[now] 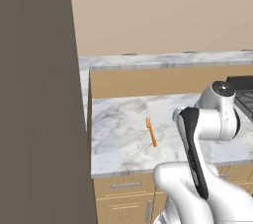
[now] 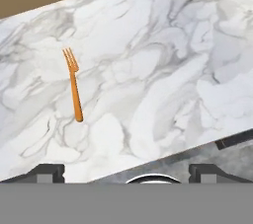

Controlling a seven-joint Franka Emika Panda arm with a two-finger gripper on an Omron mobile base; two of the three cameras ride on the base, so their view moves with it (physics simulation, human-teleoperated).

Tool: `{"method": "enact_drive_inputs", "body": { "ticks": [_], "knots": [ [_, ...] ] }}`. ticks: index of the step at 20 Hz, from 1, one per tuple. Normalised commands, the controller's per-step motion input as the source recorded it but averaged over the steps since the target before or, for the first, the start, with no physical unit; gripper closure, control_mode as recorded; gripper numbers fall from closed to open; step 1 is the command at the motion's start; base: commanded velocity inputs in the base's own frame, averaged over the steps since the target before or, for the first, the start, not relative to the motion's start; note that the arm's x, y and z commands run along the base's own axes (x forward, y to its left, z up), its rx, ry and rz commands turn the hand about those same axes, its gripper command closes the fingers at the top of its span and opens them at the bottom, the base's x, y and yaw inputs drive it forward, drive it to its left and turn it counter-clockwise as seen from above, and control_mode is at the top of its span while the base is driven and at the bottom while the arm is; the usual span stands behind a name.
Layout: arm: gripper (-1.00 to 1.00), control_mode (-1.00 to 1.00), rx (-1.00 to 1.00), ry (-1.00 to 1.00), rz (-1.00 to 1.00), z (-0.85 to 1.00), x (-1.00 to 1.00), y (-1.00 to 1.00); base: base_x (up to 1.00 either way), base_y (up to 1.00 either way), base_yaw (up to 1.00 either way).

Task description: Organize the utensils by type. Pick up the wooden spoons from the counter and place them in the open cabinet. Then pick up the metallic utensils from the counter and place them in the open drawer.

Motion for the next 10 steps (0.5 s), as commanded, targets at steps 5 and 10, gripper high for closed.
{"method": "enact_drive_inputs", "body": {
  "ticks": [5,10],
  "knots": [
    [-1.0,-1.0,-0.01,0.0,-0.06,0.0,0.35,0.17,0.0,0.0,0.0],
    [-1.0,-1.0,-0.01,0.06,0.08,-0.01,0.41,0.12,0.0,0.0,0.0]
  ]
}}
